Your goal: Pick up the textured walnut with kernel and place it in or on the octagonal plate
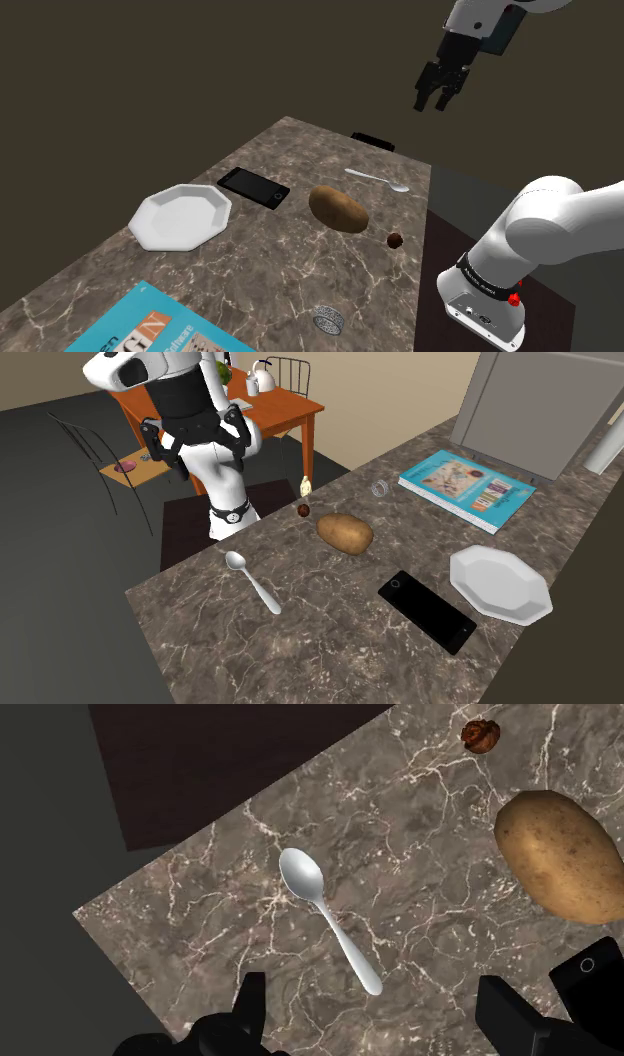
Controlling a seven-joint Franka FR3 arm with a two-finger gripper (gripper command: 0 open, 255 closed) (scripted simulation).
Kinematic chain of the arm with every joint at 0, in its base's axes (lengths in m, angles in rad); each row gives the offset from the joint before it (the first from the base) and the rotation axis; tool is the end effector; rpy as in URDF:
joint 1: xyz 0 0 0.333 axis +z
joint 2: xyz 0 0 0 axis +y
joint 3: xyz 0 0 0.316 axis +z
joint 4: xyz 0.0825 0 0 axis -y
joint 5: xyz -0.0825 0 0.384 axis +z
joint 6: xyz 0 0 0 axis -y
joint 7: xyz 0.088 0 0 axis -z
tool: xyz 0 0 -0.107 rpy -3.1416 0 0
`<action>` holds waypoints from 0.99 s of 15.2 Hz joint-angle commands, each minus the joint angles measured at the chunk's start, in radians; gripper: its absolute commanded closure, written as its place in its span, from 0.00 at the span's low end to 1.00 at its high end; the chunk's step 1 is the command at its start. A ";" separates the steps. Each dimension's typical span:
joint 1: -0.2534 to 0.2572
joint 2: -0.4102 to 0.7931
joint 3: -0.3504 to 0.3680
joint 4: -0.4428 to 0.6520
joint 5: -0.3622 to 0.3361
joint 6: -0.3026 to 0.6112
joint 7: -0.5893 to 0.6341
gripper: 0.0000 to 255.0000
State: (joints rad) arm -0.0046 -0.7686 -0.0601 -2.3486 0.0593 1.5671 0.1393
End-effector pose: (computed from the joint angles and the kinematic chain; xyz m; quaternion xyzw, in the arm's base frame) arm 0.3107 -0.0192 0.5883 -0.9943 0.0933 0.0092 0.0501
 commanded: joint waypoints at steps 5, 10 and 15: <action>0.022 -0.085 0.079 -0.131 0.031 0.050 0.069 0.00; 0.066 -0.171 0.187 -0.274 0.090 0.109 0.159 0.00; 0.132 -0.227 0.311 -0.393 0.171 0.173 0.257 0.00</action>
State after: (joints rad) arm 0.1161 -0.9933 0.2284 -2.7220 0.2165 1.7231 0.3790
